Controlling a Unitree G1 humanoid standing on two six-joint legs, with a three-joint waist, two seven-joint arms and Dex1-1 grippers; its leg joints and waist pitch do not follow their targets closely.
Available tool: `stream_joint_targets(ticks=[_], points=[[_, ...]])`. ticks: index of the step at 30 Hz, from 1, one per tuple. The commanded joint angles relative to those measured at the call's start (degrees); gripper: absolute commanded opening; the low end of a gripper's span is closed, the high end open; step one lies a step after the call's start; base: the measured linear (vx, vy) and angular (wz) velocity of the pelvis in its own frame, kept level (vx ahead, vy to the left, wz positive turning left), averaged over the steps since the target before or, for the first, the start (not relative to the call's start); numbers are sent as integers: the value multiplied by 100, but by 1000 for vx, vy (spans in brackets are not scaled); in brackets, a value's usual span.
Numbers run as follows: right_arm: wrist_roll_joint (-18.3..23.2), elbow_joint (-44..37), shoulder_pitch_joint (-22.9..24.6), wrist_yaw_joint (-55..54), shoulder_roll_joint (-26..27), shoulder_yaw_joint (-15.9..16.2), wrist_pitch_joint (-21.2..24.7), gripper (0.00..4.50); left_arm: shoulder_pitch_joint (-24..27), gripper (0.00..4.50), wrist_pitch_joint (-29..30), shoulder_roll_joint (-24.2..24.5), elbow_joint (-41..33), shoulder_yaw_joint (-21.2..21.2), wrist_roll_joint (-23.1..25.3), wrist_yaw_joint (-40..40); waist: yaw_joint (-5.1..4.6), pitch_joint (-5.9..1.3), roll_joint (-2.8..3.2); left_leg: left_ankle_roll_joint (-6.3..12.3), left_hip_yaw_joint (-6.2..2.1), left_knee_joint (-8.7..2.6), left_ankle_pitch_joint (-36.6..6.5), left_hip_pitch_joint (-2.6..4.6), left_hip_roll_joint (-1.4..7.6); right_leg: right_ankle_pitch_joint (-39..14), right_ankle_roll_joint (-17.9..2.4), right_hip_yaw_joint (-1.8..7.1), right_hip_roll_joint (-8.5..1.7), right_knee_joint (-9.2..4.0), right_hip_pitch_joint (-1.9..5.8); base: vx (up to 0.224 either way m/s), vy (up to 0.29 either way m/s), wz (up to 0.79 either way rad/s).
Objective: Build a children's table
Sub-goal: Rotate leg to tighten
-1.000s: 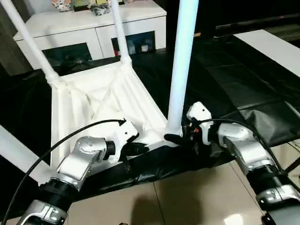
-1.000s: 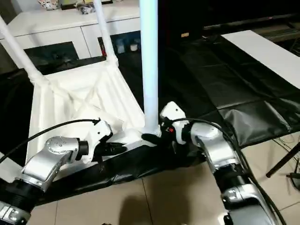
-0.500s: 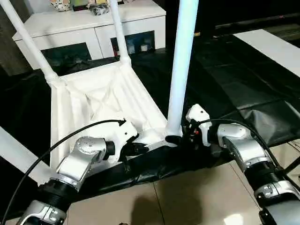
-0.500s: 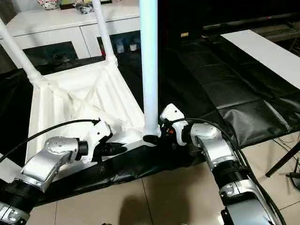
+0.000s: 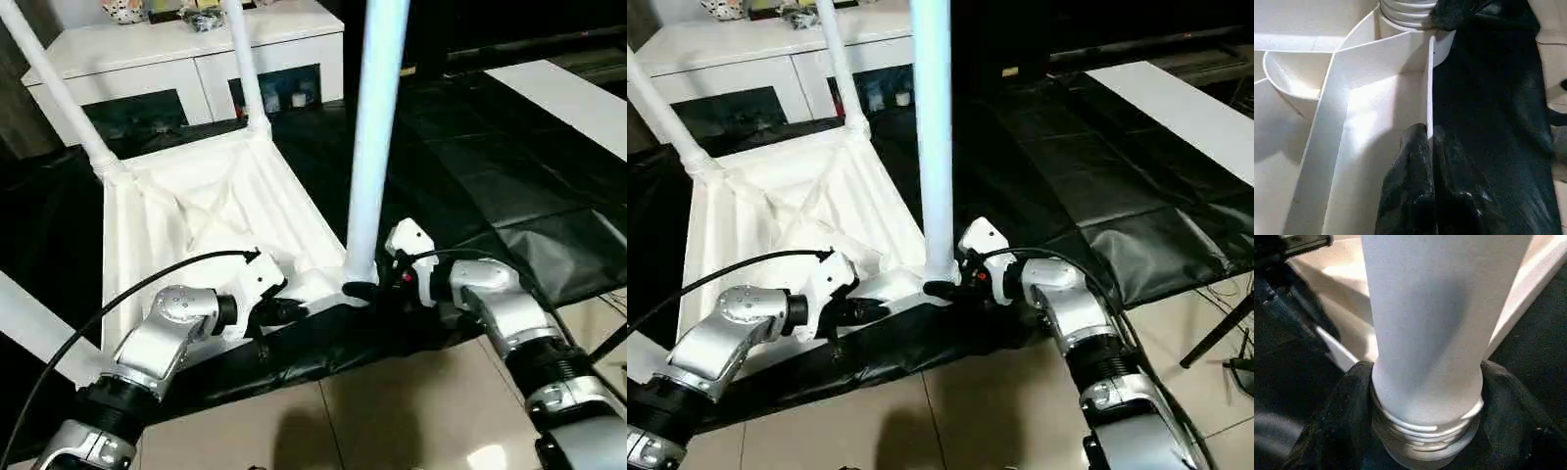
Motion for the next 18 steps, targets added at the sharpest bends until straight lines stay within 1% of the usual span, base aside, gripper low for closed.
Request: stream_joint_targets(ticks=[1,2,3,4,5,6,7,8,9,11,12,13,14,15,16,17,18], points=[[-98,464,-195,-1315,325,-375,14,272,-128,0,124,-273,401,202,-47,438,2,-351,-99,209,-57,-471,-1813,100,116,-1529,-1381,73,-121,-426,240,0,0,0],[-98,464,-195,-1315,325,-375,14,272,-128,0,124,-273,401,202,-47,438,-14,-331,-100,172,-48,-483,-1860,115,111,-1616,-1365,80,-110,-450,220,0,0,0],[-94,609,-202,-1920,593,-509,122,272,-327,0,216,-574,639,284,-46,809,-36,-337,-109,108,-60,-490,-1934,115,101,-1749,-1329,74,-115,-451,240,0,0,0],[-93,653,-206,-2160,714,-561,184,272,-424,0,252,-712,749,313,-42,962,-37,-330,-84,53,-62,-497,-2030,139,99,-1901,-1284,78,-120,-475,212,0,0,0],[-95,743,-242,-2551,888,-643,248,272,-577,0,266,-898,929,336,-2,1199,-51,-332,-94,16,-65,-498,-2081,145,100,-1928,-1246,80,-110,-482,211,0,0,0],[-96,763,-251,-2635,924,-661,260,272,-609,0,266,-936,967,340,9,1249,-48,-335,-95,23,-65,-498,-2100,145,90,-1935,-1230,81,-110,-489,208,0,0,0],[-92,822,-282,-2826,1007,-708,281,272,-685,0,276,-1026,1056,352,25,1353,-43,-342,-99,32,-73,-502,-2076,134,96,-1907,-1204,80,-123,-490,222,0,0,0],[-85,904,-329,-3075,1116,-758,307,272,-788,0,292,-1148,1178,369,54,1527,-44,-348,-92,43,-70,-497,-2055,127,91,-1863,-1196,80,-118,-488,222,0,0,0],[-97,1047,-423,-3465,1283,-808,333,272,-945,0,278,-1318,1379,349,154,1810,-43,-345,-97,55,-67,-500,-2043,131,89,-1837,-1190,80,-114,-502,212,0,0,0],[-97,1095,-456,-3592,1339,-827,343,272,-995,0,273,-1368,1445,335,195,1902,-46,-349,-90,50,-72,-498,-2045,129,83,-1839,-1177,73,-118,-504,218,0,0,0],[-88,1185,-518,-3787,1432,-858,353,272,-1076,0,243,-1450,1563,303,279,2075,-34,-347,-75,67,-74,-502,-2049,121,89,-1827,-1154,70,-126,-506,226,0,0,0],[-68,1374,-648,-4137,1599,-942,288,272,-1186,0,167,-1587,1785,271,395,2317,-38,-345,-86,79,-68,-499,-2052,117,87,-1821,-1148,71,-123,-516,220,0,0,0],[-90,1541,-762,-4380,1731,-957,240,272,-1263,0,85,-1699,1962,235,502,2534,-56,-343,-67,52,-73,-502,-2104,126,75,-1899,-1149,69,-119,-527,196,0,0,0],[-153,1660,-841,-4534,1823,-948,191,272,-1321,0,12,-1778,2100,212,575,2679,-56,-343,-67,52,-73,-502,-2104,126,75,-1899,-1149,69,-119,-527,196,0,0,0],[-208,1751,-900,-4562,1919,-907,109,272,-1348,0,-78,-1846,2178,167,633,2739,-32,-345,-76,24,-80,-505,-2180,142,79,-2002,-1104,64,-131,-546,201,0,0,0],[-188,1772,-913,-4460,1975,-903,64,272,-1340,0,-111,-1875,2168,147,640,2734,-29,-343,-77,26,-80,-507,-2191,133,80,-2006,-1090,64,-135,-546,208,0,0,0],[-188,1772,-913,-4460,1975,-903,64,307,-1340,0,-111,-1875,2168,147,640,2734,-6,-341,-92,62,-82,-518,-2183,124,87,-1988,-1058,62,-140,-550,218,0,0,0]])
